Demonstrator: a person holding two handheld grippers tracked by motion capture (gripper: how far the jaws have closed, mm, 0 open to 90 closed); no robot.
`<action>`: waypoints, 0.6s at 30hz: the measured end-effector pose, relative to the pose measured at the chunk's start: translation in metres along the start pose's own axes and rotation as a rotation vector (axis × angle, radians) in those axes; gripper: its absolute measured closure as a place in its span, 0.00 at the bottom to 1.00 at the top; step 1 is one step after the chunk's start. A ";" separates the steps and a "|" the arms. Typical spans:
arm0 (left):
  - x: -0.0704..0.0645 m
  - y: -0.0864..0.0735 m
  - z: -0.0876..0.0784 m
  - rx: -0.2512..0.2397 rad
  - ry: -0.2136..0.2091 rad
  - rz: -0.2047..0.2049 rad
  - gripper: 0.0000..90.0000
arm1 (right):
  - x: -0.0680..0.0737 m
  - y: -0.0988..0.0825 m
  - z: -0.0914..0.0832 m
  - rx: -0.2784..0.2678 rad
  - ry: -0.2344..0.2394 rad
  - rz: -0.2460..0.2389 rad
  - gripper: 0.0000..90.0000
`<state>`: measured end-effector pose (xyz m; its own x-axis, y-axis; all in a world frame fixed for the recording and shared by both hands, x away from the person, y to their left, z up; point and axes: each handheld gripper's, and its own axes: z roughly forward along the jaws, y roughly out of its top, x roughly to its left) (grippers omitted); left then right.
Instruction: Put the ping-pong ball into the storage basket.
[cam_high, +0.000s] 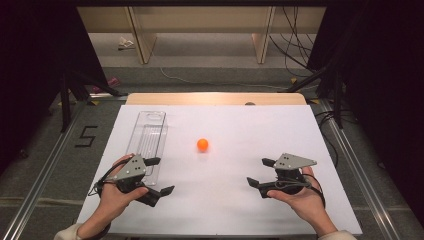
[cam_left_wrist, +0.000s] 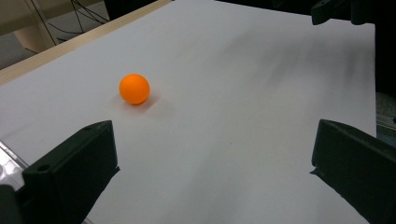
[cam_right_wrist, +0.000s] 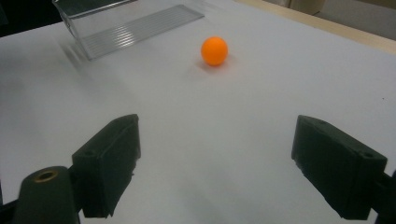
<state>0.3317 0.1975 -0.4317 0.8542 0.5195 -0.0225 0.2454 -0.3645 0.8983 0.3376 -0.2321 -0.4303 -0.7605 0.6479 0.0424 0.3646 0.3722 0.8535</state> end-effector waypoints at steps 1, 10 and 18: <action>0.000 0.000 0.000 -0.002 0.000 -0.001 0.00 | 0.000 0.000 0.000 -0.001 0.000 0.000 0.18; 0.000 0.000 0.000 0.002 -0.002 0.002 0.00 | 0.002 0.002 0.003 -0.002 0.005 -0.006 0.18; -0.002 0.000 0.001 0.002 -0.005 0.004 0.00 | 0.004 0.011 0.020 0.003 0.025 -0.022 0.18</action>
<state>0.3303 0.1958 -0.4319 0.8576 0.5139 -0.0208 0.2425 -0.3683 0.8975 0.3486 -0.2124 -0.4313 -0.7816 0.6227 0.0367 0.3493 0.3882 0.8528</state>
